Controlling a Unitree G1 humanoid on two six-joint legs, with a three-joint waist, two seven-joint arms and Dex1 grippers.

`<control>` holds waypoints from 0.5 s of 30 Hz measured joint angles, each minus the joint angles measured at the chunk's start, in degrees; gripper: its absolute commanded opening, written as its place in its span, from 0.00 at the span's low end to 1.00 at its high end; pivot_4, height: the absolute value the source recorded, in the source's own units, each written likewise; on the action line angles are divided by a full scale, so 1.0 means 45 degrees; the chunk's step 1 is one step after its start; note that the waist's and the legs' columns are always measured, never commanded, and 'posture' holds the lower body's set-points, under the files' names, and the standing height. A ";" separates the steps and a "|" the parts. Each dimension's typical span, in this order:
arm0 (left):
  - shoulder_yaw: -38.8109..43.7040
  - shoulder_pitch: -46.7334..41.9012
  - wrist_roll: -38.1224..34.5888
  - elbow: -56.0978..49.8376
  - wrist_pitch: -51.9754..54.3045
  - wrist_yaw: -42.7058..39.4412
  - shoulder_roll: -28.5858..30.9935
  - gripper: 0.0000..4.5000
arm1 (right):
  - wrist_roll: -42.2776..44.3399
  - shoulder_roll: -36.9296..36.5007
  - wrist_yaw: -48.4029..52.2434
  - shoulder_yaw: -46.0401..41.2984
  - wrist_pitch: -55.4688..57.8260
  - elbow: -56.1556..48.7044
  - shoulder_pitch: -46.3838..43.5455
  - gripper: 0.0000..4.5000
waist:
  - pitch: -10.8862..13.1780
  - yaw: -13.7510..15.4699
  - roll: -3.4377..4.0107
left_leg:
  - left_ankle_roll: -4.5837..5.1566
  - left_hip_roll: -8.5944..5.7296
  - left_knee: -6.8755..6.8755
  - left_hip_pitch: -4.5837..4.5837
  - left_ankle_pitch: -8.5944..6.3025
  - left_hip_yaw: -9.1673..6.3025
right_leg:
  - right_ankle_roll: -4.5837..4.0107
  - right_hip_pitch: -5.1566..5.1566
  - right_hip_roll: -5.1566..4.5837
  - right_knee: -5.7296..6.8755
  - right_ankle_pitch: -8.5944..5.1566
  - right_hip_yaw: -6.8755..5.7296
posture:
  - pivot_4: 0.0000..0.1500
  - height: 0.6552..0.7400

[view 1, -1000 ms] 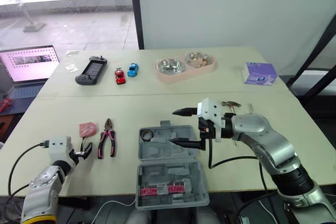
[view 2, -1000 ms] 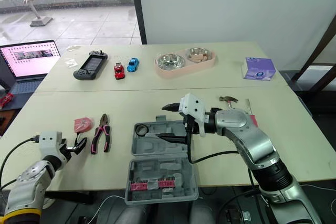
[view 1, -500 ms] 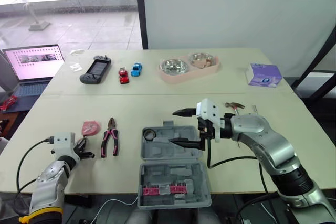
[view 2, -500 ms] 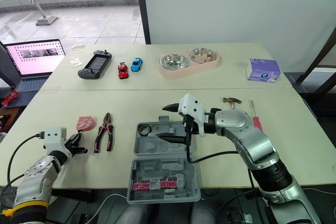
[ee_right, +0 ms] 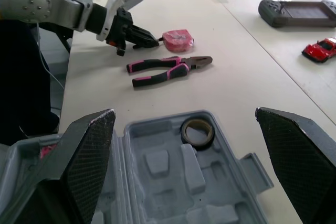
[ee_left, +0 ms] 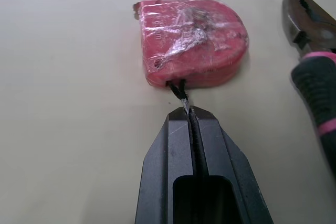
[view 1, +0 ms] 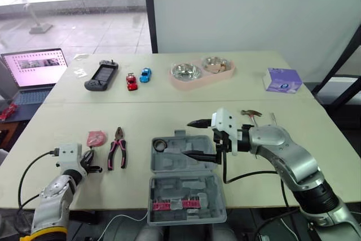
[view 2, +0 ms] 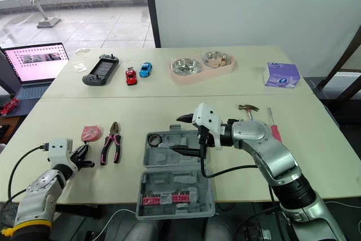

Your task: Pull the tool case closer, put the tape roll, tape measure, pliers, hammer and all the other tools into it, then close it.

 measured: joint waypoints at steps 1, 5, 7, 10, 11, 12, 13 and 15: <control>0.0002 0.0493 -0.0119 -0.0521 0.0021 -0.0090 -0.0061 0.00 | -0.0012 -0.0028 0.0002 -0.0003 0.0001 -0.0009 0.0094 1.00 | 0.0000 -0.0040 -0.0001 | -0.0001 0.0002 -0.0007 -0.0001 -0.0001 0.0002 | -0.0001 0.0001 0.0000 -0.0005 -0.0001 0.0004 | 1.00 0.80; 0.0003 0.2354 -0.0427 -0.2147 0.0064 -0.0489 -0.0125 0.00 | -0.0121 -0.0164 0.0004 -0.0004 -0.0007 -0.0023 0.0206 1.00 | 0.0000 -0.0095 0.0000 | -0.0003 0.0018 -0.0014 -0.0001 -0.0004 0.0006 | -0.0016 -0.0003 0.0001 -0.0009 -0.0009 0.0008 | 1.00 0.80; 0.0004 0.3287 -0.0517 -0.2881 0.0084 -0.0698 -0.0124 0.00 | -0.0152 -0.0195 0.0011 -0.0004 -0.0013 -0.0023 0.0219 1.00 | 0.0000 -0.0096 0.0000 | -0.0005 0.0027 -0.0014 -0.0001 -0.0006 0.0010 | -0.0048 0.0001 0.0000 -0.0023 -0.0027 0.0008 | 1.00 0.80; 0.0055 0.4323 -0.0756 -0.3743 0.0188 -0.0961 -0.0125 0.00 | -0.0167 -0.0216 0.0024 -0.0004 -0.0037 -0.0024 0.0221 1.00 | 0.0000 -0.0076 -0.0001 | -0.0008 0.0031 -0.0014 -0.0002 -0.0009 0.0012 | -0.0052 0.0002 -0.0002 -0.0035 -0.0030 0.0008 | 1.00 0.80; 0.0081 0.4750 -0.0829 -0.4065 0.0212 -0.1061 -0.0126 0.00 | -0.0183 -0.0223 0.0032 -0.0004 -0.0066 -0.0024 0.0221 1.00 | 0.0001 -0.0092 -0.0002 | -0.0007 0.0033 -0.0015 -0.0003 -0.0013 0.0014 | -0.0053 0.0002 -0.0003 -0.0046 -0.0031 0.0008 | 1.00 0.80; 0.0111 0.5123 -0.0920 -0.4299 0.0239 -0.1171 -0.0126 0.00 | -0.0206 -0.0239 0.0037 -0.0004 -0.0095 -0.0023 0.0225 1.00 | 0.0001 -0.0098 -0.0002 | -0.0007 0.0034 -0.0016 -0.0003 -0.0016 0.0017 | -0.0054 0.0003 -0.0003 -0.0057 -0.0031 0.0009 | 1.00 0.80; 0.0135 0.5400 -0.1009 -0.4491 0.0263 -0.1283 -0.0125 0.00 | -0.0244 -0.0242 0.0044 -0.0004 -0.0120 -0.0022 0.0225 1.00 | 0.0001 -0.0091 -0.0002 | -0.0007 0.0036 -0.0016 -0.0003 -0.0017 0.0016 | -0.0055 -0.0001 -0.0003 -0.0065 -0.0032 0.0008 | 1.00 0.80; 0.0134 0.5845 -0.1077 -0.4820 0.0304 -0.1457 -0.0125 0.00 | -0.0265 -0.0252 0.0059 -0.0004 -0.0161 -0.0020 0.0225 1.00 | 0.0002 -0.0087 -0.0002 | -0.0024 0.0049 -0.0018 -0.0003 -0.0029 0.0017 | -0.0060 0.0000 0.0005 -0.0108 -0.0030 0.0008 | 1.00 0.80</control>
